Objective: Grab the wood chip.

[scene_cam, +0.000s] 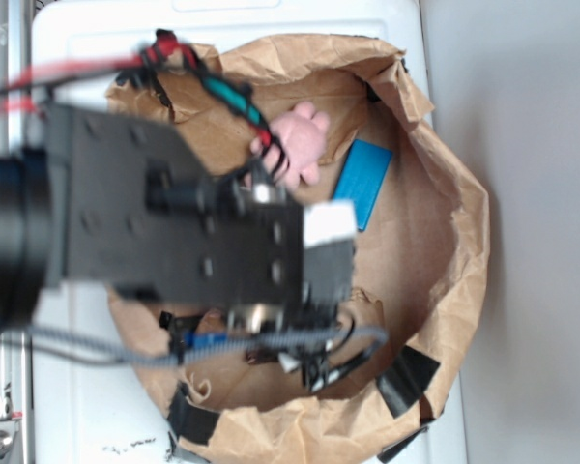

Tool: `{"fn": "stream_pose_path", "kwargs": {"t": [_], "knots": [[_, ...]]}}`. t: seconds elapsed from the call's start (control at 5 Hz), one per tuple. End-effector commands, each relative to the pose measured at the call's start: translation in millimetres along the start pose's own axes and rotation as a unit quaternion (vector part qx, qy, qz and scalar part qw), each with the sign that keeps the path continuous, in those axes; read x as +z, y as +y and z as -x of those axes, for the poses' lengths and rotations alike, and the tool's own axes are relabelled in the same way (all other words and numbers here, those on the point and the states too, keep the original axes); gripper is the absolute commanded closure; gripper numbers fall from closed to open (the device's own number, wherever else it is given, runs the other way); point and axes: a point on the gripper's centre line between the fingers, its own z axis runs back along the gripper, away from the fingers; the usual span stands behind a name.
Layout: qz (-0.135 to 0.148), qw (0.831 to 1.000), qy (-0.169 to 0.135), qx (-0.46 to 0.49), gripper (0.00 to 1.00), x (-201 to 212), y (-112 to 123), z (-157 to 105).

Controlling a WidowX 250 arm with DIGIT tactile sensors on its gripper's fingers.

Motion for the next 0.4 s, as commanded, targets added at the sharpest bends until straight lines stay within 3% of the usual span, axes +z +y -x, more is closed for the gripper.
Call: {"fn": "stream_pose_path", "kwargs": {"t": [0.0,0.2], "knots": [[-0.007,1.0,-0.01,-0.005,0.0,-23.9,-20.0,7.9],[-0.006,1.0,-0.005,0.004,0.0,-27.5,-27.6,8.4]]}}
